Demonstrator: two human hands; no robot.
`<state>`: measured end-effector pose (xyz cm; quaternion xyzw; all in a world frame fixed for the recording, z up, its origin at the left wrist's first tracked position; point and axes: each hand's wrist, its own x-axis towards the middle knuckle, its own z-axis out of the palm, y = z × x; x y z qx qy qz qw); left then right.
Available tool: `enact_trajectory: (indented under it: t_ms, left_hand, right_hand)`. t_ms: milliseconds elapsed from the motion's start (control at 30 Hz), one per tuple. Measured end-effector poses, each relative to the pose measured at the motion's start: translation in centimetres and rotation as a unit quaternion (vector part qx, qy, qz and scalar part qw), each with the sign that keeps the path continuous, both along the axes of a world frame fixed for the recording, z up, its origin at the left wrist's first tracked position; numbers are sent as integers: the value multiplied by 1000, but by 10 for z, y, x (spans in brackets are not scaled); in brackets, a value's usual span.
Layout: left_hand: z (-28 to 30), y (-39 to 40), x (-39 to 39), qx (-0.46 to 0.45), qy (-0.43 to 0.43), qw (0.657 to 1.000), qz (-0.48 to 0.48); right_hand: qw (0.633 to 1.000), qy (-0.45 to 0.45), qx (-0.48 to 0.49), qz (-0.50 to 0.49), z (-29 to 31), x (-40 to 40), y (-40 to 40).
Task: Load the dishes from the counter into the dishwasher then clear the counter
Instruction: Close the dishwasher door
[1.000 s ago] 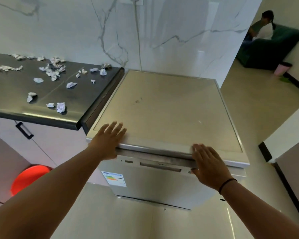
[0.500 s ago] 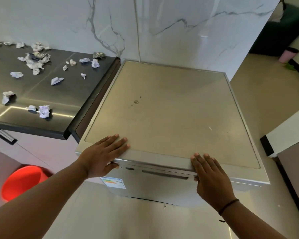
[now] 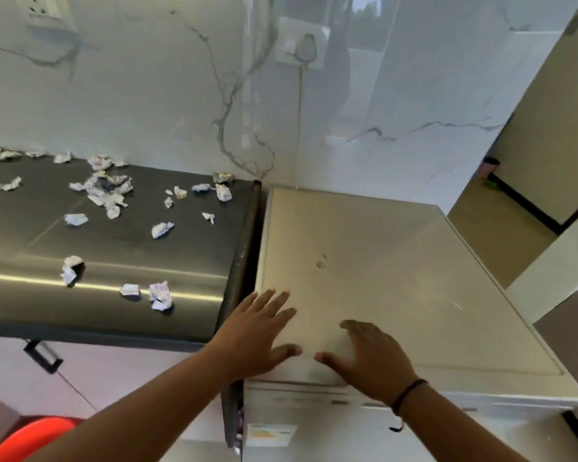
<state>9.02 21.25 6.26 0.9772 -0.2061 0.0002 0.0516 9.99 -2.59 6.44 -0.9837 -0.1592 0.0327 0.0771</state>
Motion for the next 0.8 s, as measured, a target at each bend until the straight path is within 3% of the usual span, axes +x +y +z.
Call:
enact_trajectory:
  t_ms: [167,300,567,800]
  left_hand:
    - [20,79,28,-5,-8,998,66]
    - [42,113,63,1,-12,995,96]
    - [140,148,164,7,-123,987,104]
    - [229,155,266,41,-209,972,104]
  right_hand:
    - [999,-42,-1,28,13,32,102]
    - [995,-90,-35,35,40,86,133]
    - [970,-214,-112,32,157,238,180]
    - [971,-236,-31,-3,248,358,226]
